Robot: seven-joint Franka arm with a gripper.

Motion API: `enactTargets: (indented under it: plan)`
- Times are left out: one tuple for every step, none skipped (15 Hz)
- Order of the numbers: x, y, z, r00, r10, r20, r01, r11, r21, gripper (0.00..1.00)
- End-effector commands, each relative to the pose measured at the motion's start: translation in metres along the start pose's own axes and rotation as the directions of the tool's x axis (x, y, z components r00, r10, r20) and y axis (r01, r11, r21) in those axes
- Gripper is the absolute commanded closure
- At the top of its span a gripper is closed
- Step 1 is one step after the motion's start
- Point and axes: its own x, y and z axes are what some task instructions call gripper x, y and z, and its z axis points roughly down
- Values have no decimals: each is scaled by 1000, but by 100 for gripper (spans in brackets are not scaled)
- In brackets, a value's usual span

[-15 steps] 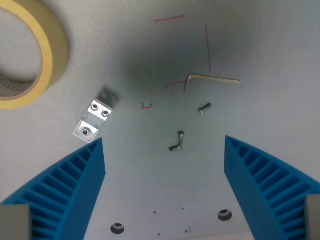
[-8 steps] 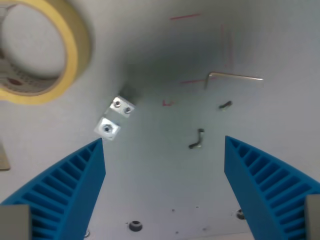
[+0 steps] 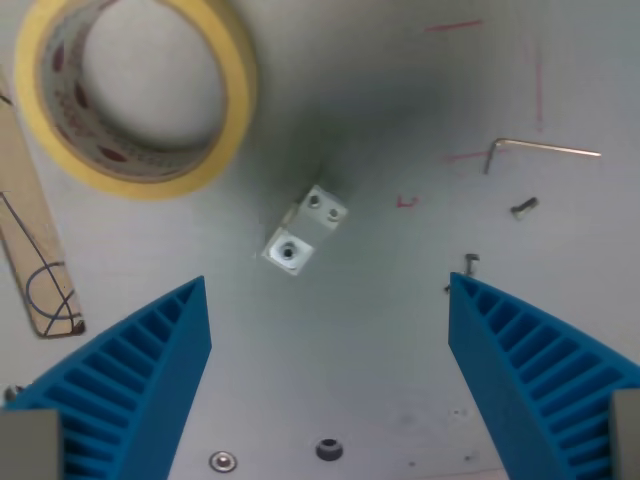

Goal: Move in gripper negative y

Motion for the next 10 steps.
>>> enactTargets:
  plan:
    - [7, -14, -1, 1000, 17, 6, -17, 1000, -6, 0]
    - [7, -19, -1, 1000, 17, 6, -17, 1000, -6, 0]
    - [7, -24, -1, 1000, 17, 6, -17, 1000, -6, 0]
    - [7, -29, -1, 1000, 17, 6, -17, 1000, -6, 0]
    - [7, -34, -1, 1000, 17, 6, -17, 1000, -6, 0]
    - [7, -39, -1, 1000, 17, 6, -17, 1000, -6, 0]
    - [7, -44, -1, 1000, 17, 6, -17, 1000, -6, 0]
    - [7, -49, -1, 1000, 17, 6, -17, 1000, -6, 0]
    - [7, -54, -1, 1000, 17, 6, -17, 1000, -6, 0]
    - [7, -59, -1, 1000, 17, 6, -17, 1000, -6, 0]
